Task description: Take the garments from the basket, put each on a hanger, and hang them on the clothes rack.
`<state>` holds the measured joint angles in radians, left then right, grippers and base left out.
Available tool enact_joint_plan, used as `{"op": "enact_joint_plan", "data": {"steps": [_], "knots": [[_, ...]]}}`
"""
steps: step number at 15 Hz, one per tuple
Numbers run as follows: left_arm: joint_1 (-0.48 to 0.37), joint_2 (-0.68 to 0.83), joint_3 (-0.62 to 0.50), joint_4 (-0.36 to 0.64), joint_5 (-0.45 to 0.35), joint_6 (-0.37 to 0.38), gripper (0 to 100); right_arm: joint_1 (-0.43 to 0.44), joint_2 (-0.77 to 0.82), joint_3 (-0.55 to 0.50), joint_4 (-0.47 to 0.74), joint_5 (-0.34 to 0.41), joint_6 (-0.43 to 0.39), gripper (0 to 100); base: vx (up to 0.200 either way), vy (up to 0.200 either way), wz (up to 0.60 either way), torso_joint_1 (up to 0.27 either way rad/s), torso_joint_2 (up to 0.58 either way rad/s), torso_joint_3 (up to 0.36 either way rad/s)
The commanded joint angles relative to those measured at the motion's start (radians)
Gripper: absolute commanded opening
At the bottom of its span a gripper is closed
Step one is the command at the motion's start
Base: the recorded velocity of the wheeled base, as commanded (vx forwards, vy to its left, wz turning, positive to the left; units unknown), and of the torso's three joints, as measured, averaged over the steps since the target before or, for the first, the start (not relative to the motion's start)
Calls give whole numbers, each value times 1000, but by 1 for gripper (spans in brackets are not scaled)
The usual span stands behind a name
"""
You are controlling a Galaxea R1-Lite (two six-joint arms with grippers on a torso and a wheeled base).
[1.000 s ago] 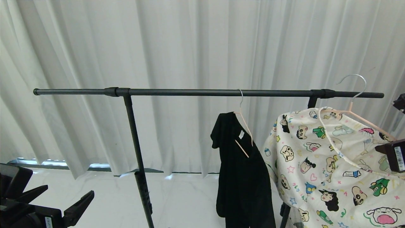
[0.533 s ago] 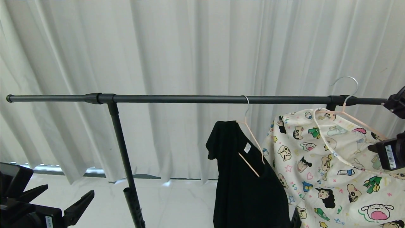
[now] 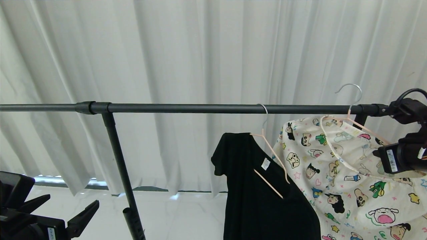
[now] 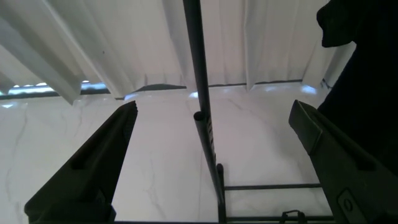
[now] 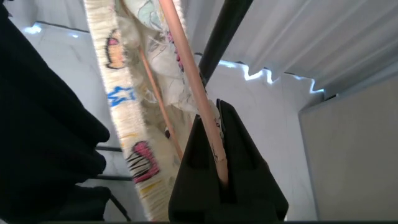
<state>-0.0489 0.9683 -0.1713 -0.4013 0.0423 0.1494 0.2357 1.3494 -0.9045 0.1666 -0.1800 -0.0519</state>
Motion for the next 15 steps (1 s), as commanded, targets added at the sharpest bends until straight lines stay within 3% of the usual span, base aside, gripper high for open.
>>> {"op": "enact_joint_plan", "data": {"steps": [1, 8, 11, 15], "knots": [[0, -2, -1, -1, 1, 7, 100, 0, 76, 16, -39, -1, 0, 0, 0, 0, 0, 0, 0, 0], [-25, 3, -2, -1, 2, 50, 100, 0, 269, 32, -188, -1, 52, 0, 0, 0, 0, 0, 0, 0], [-86, 4, -4, -1, 2, 50, 100, 2, 292, 33, -210, -1, 52, 0, 0, 0, 0, 0, 0, 0], [-94, 10, -8, -1, 2, 50, 100, 2, 278, 72, -225, 1, 52, 0, 0, 0, 0, 0, 0, 0]]}}
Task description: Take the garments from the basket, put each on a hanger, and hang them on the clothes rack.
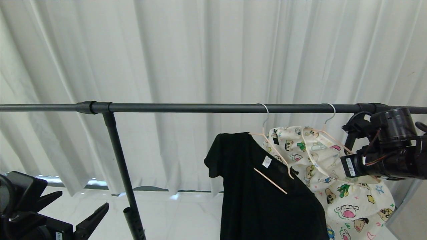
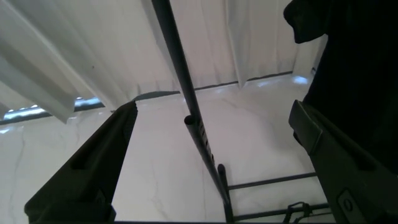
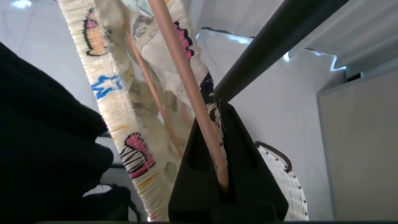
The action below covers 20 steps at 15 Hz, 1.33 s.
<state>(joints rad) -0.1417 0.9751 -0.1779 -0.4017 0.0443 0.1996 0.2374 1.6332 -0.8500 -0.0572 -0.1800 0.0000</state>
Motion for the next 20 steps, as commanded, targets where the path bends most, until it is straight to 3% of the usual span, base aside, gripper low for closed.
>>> {"op": "enact_joint_plan", "data": {"steps": [1, 5, 6, 11, 16, 18, 20], "knots": [[-2, 4, -3, 0, 0, 0, 100, 0, -12, 26, -6, 1, 0, 0, 0, 0, 0, 0, 0, 0], [-1, 4, -8, 0, 0, 0, 100, 3, -35, 26, -13, 27, 32, 0, 0, 0, 0, 0, 0, 0], [-2, 4, -8, 0, 2, 0, 100, 6, -42, 28, -30, 36, 44, 100, 0, 0, 0, 0, 0, 0], [-1, 2, -6, 0, 0, -2, 100, 23, -127, 48, -33, 36, 46, 100, 0, 0, 0, 0, 0, 0], [2, -1, -6, 0, 5, -3, 100, 69, -358, 81, 11, 37, 37, 100, 0, 0, 0, 0, 0, 0], [22, 1, -11, 0, 6, -2, 100, 56, -418, 80, 14, 28, -18, 100, 0, 0, 0, 0, 0, 0], [34, 5, -26, 0, 6, -2, 100, -15, -463, 72, 23, 30, -137, 100, 0, 0, 0, 0, 0, 0]]}}
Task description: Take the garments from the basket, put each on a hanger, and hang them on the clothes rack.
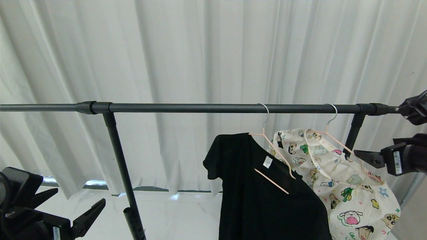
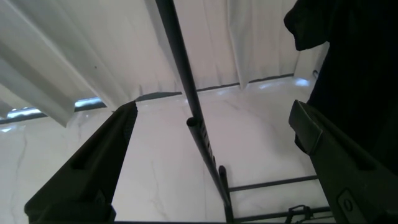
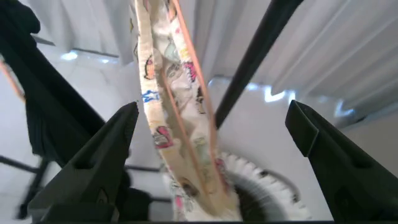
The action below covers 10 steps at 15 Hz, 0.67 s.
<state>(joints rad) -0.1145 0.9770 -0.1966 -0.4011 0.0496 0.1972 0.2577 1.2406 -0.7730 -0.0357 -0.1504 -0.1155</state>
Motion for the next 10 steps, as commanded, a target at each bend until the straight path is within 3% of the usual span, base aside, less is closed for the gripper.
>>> {"op": "enact_joint_plan", "data": {"steps": [1, 2, 5, 9, 10], "knots": [[9, 6, -9, -1, 1, 2, 100, -57, -89, -12, 34, 0, -59, 100, 0, 0, 0, 0, 0, 0], [9, 8, -7, -1, 1, 1, 100, -67, -98, -19, 57, 0, -73, 100, 0, 0, 0, 0, 0, 0], [24, 15, 8, -1, 1, 1, 100, -156, -130, -17, 112, 2, -234, 100, 0, 0, 0, 0, 0, 0], [24, 17, 9, -1, 1, 2, 100, -169, -147, 27, 96, -1, -234, 100, 0, 0, 0, 0, 0, 0], [24, 17, 9, -1, 1, 1, 100, -169, -156, 46, 77, -1, -233, 100, -200, 0, 0, -2, 2, 2]]}}
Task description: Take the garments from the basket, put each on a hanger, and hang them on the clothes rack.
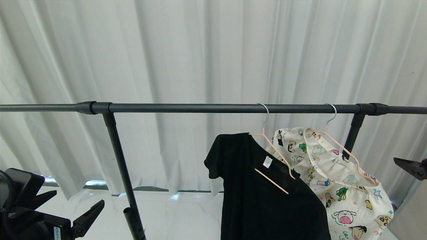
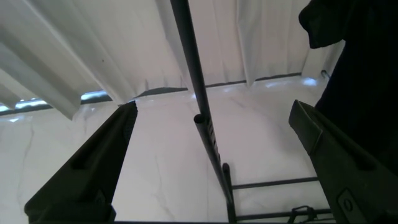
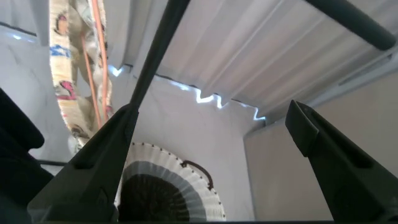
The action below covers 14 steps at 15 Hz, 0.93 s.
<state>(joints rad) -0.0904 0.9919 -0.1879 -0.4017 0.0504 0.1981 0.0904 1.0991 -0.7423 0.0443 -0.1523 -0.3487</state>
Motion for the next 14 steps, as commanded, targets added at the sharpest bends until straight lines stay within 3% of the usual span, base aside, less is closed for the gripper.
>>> {"op": "enact_joint_plan", "data": {"steps": [1, 5, 14], "knots": [[0, 2, 1, 0, 0, 0, 100, -1, -21, 29, -17, 0, 1, 100, -200, 0, 0, 7, 2, 2], [0, 1, -4, 0, 0, 0, 100, -9, -36, 109, -115, -1, -4, 100, -200, 0, 0, 0, 4, 1], [0, -6, -15, -2, 0, -5, 100, -32, -55, 133, -121, -38, -6, 100, -200, 0, 0, 0, 2, 2]]}}
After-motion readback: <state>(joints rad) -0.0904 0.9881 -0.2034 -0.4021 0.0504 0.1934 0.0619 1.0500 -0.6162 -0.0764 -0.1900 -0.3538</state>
